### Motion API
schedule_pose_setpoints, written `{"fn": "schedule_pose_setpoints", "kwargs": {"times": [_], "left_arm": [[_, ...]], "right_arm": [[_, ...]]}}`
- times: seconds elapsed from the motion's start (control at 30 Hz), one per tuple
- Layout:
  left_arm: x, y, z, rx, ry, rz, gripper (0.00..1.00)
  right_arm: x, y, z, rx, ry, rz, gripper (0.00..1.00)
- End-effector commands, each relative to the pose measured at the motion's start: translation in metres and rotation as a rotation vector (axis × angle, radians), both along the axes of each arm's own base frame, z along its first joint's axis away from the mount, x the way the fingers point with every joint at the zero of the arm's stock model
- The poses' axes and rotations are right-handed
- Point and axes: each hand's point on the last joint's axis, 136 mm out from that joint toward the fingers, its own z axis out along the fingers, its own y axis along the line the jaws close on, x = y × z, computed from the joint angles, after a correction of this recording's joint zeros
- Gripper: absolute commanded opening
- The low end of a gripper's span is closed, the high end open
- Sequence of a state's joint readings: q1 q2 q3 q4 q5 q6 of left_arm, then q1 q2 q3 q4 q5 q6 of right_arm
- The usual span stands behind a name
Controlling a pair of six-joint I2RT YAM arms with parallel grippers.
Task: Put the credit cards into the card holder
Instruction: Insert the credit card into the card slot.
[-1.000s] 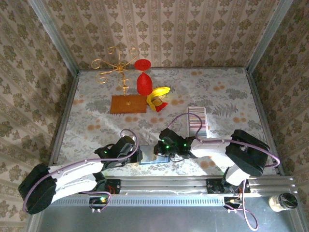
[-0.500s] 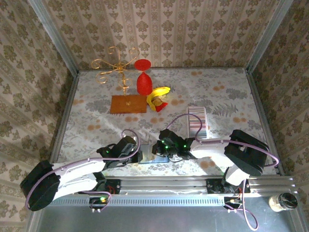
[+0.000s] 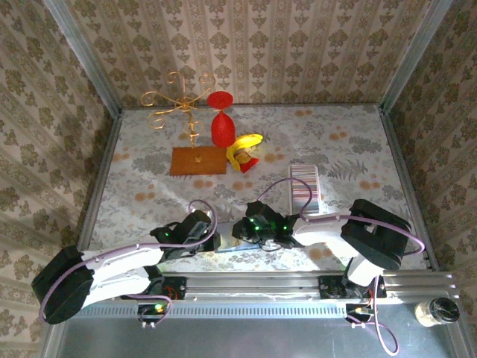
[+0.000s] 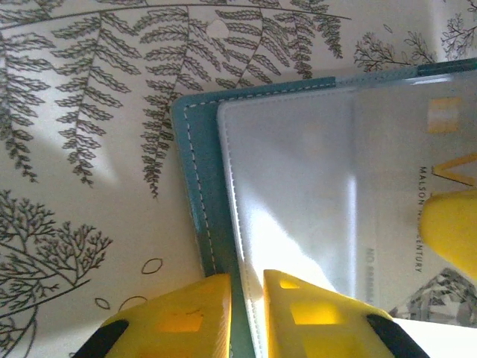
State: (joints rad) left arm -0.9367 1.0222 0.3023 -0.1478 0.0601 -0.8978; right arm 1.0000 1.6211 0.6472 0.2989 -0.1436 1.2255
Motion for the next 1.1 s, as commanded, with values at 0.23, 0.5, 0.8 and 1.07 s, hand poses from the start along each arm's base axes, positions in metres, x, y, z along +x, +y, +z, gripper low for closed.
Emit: {"fn": "schedule_pose_setpoints", "kwargs": {"times": [0.23, 0.5, 0.8, 1.07], "left_arm": [[-0.008, 0.007, -0.011, 0.043, 0.031, -0.001, 0.17], [-0.009, 0.005, -0.009, 0.04, 0.028, -0.009, 0.16], [-0.008, 0.005, -0.008, 0.04, 0.024, -0.007, 0.16], [-0.007, 0.005, -0.009, 0.043, 0.025, -0.008, 0.16]], "right_arm": [[-0.005, -0.026, -0.009, -0.192, -0.022, 0.025, 0.43], [-0.006, -0.026, -0.009, -0.244, -0.023, 0.069, 0.41], [-0.005, -0.005, -0.004, -0.245, -0.038, 0.125, 0.34], [-0.005, -0.015, -0.008, -0.325, -0.041, 0.131, 0.39]]}}
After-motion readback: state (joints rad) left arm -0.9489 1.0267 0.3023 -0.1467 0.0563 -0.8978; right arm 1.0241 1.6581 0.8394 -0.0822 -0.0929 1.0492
